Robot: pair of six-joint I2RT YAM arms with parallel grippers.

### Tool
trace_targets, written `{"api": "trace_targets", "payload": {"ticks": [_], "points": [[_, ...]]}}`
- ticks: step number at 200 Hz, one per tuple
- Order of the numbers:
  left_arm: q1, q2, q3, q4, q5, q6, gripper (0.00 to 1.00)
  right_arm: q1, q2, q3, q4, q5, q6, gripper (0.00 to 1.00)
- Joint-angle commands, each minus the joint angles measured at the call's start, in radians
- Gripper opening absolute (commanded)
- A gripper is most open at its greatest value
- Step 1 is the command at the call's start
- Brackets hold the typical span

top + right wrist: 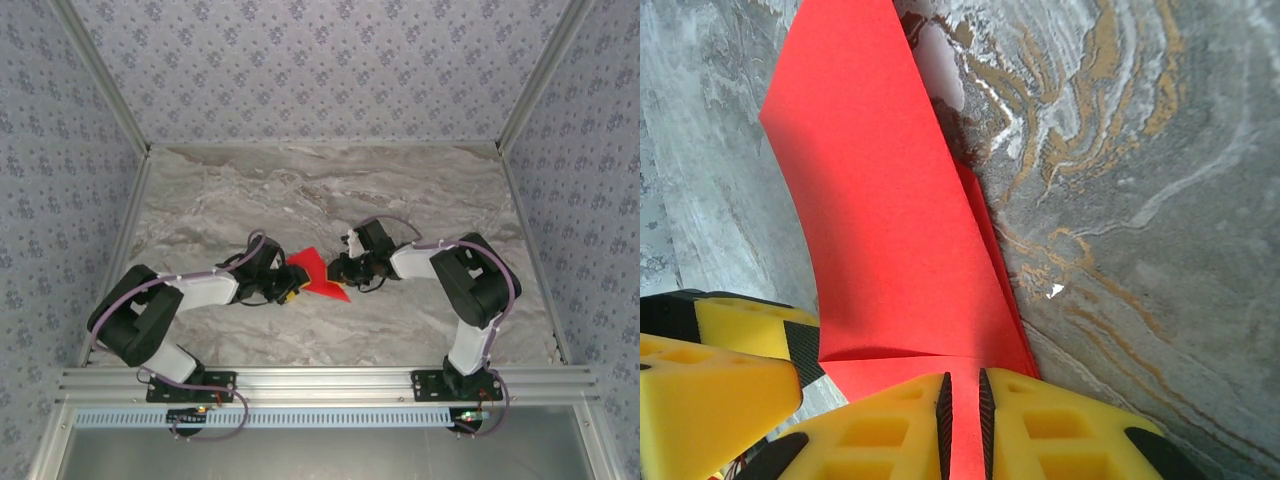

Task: Fold a paper plane with a square sheet of paper (pick it up from the middle)
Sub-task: Fold the wing for the fifth time at the center of the table.

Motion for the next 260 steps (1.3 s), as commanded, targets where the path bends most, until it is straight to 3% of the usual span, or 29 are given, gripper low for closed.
{"api": "trace_targets", "payload": {"ticks": [1,97,180,228,260], "points": [[-0.008,0.019,0.001,0.036,0.008,-0.017,0.46,-0.006,0.03,-0.016,-0.002,0.001,0.014,0.18],[-0.007,0.055,0.014,0.126,0.042,-0.025,0.32,-0.006,0.028,-0.02,0.016,-0.013,0.018,0.19],[-0.008,0.057,0.014,0.137,0.037,-0.027,0.22,-0.002,0.007,-0.032,0.035,0.005,-0.006,0.26],[-0.007,0.057,0.016,0.132,0.041,-0.034,0.11,0.011,-0.022,-0.043,0.063,0.022,-0.058,0.24],[-0.007,0.053,0.025,0.118,0.041,-0.043,0.09,0.04,-0.136,-0.068,0.05,0.122,-0.223,0.31]]}}
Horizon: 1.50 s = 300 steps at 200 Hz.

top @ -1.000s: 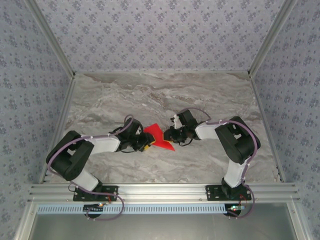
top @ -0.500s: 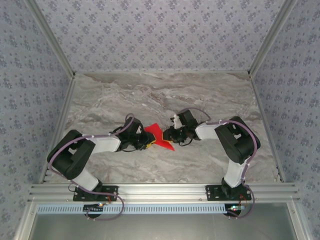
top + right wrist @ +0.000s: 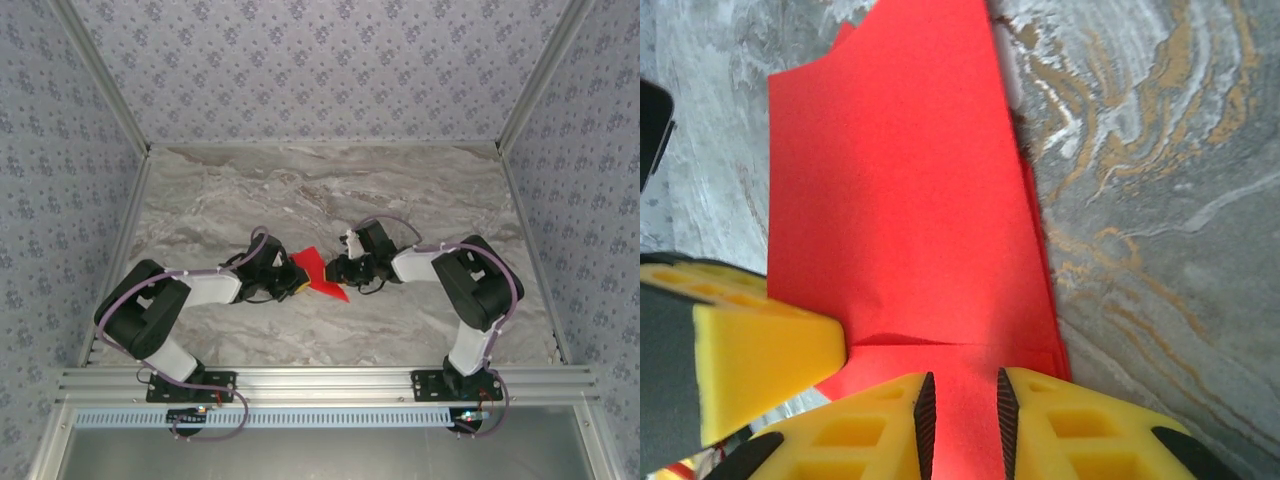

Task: Fold a paper plane with a square sheet of paper (pick it up from the middle)
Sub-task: Fold the wing for the fifth time at the center of the table.

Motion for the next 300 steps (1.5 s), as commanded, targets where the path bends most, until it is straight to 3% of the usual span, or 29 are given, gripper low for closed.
{"api": "trace_targets", "payload": {"ticks": [1,25,65,95,123,172,217,300], "points": [[-0.007,0.006,0.025,-0.008,0.017,-0.012,0.09,0.026,-0.098,-0.025,-0.012,0.107,-0.146,0.31],[-0.009,0.0,0.039,-0.025,0.015,-0.011,0.08,0.059,-0.196,-0.072,-0.033,0.275,-0.239,0.48],[-0.012,0.001,0.06,-0.052,0.013,-0.015,0.07,0.109,-0.322,-0.166,0.014,0.44,-0.329,0.7],[-0.011,-0.004,0.069,-0.063,0.013,-0.021,0.07,0.214,-0.368,-0.205,0.057,0.58,-0.507,0.76],[-0.011,-0.009,0.078,-0.073,0.018,-0.023,0.07,0.32,-0.367,-0.296,0.254,0.725,-0.699,0.75],[-0.012,-0.018,0.093,-0.087,0.018,-0.028,0.07,0.41,-0.24,-0.289,0.354,0.86,-0.936,0.7],[-0.012,-0.021,0.097,-0.096,0.021,-0.032,0.07,0.441,-0.122,-0.257,0.458,0.916,-1.027,0.63],[-0.011,-0.038,0.096,-0.125,0.017,-0.026,0.07,0.442,-0.03,-0.244,0.56,0.959,-1.076,0.33]]}}
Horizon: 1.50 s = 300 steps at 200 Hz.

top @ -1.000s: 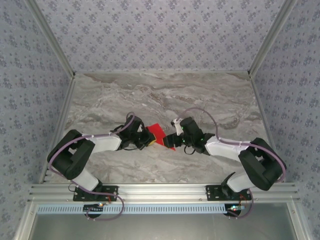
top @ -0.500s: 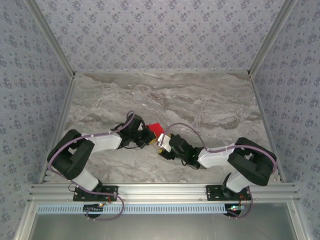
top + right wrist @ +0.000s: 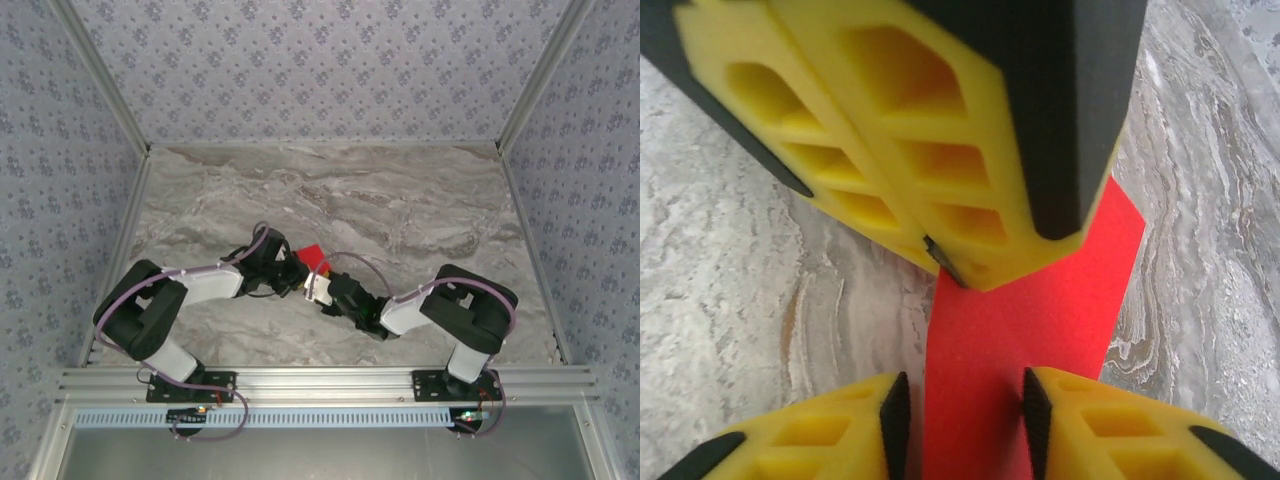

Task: Fold a paper plane with a square sheet of paper (pick it up from the middle)
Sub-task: Fold the wing for the fifth time at the center of the table.

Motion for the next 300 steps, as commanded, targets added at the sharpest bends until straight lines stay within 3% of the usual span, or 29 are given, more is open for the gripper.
{"api": "trace_targets", "payload": {"ticks": [1,59,83,139,172,216,259,300], "points": [[-0.006,-0.029,0.023,-0.038,0.013,-0.005,0.07,0.003,0.016,0.018,0.039,0.036,-0.02,0.33],[-0.002,-0.048,0.024,-0.048,0.01,0.001,0.08,0.016,0.026,0.021,0.027,0.035,-0.018,0.14],[0.026,-0.078,0.031,-0.078,0.007,0.021,0.13,0.013,0.011,0.023,0.004,0.013,0.003,0.08],[0.172,-0.265,0.051,-0.279,-0.079,0.119,0.57,-0.06,-0.083,0.046,-0.151,-0.204,0.226,0.02],[0.203,-0.352,0.03,-0.332,-0.129,0.151,0.66,-0.102,-0.093,0.075,-0.224,-0.33,0.36,0.0],[0.197,-0.375,-0.081,-0.183,-0.068,0.136,0.66,-0.158,-0.093,0.103,-0.26,-0.466,0.508,0.0],[0.124,-0.344,-0.16,-0.031,-0.051,0.128,0.51,-0.211,-0.071,0.106,-0.253,-0.596,0.627,0.0],[0.057,-0.257,-0.166,0.084,-0.035,0.127,0.42,-0.249,-0.04,0.11,-0.22,-0.671,0.74,0.0]]}}
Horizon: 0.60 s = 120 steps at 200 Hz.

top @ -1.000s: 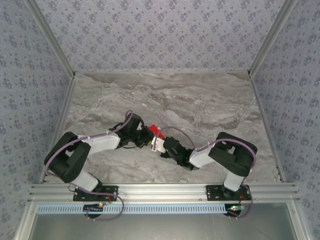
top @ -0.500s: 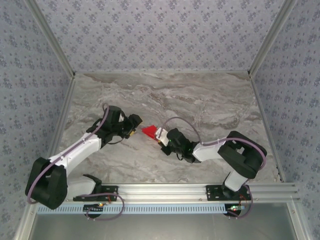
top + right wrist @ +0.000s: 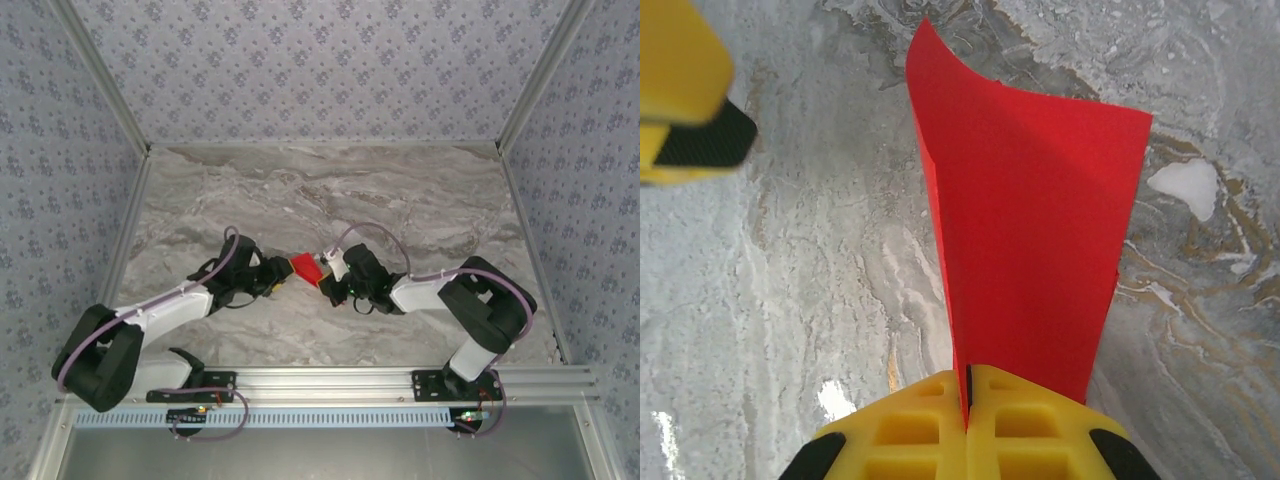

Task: Fold a paper plane with a square sheet of paper (pick it up from the middle)
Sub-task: Fold the wing for the fifth time at the center of the table.

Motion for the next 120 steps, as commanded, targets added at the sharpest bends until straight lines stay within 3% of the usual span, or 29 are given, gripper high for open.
{"api": "trace_targets", "payload": {"ticks": [1,58,120], "points": [[-0.028,0.045,0.002,0.126,0.027,0.006,0.42,-0.018,0.028,0.027,0.01,-0.088,0.116,0.0],[-0.059,0.17,0.036,0.25,0.079,0.007,0.35,-0.044,0.108,0.064,0.011,-0.183,0.258,0.02],[-0.062,0.234,0.051,0.273,0.076,0.017,0.31,-0.074,0.13,0.068,0.027,-0.254,0.317,0.03]]}}
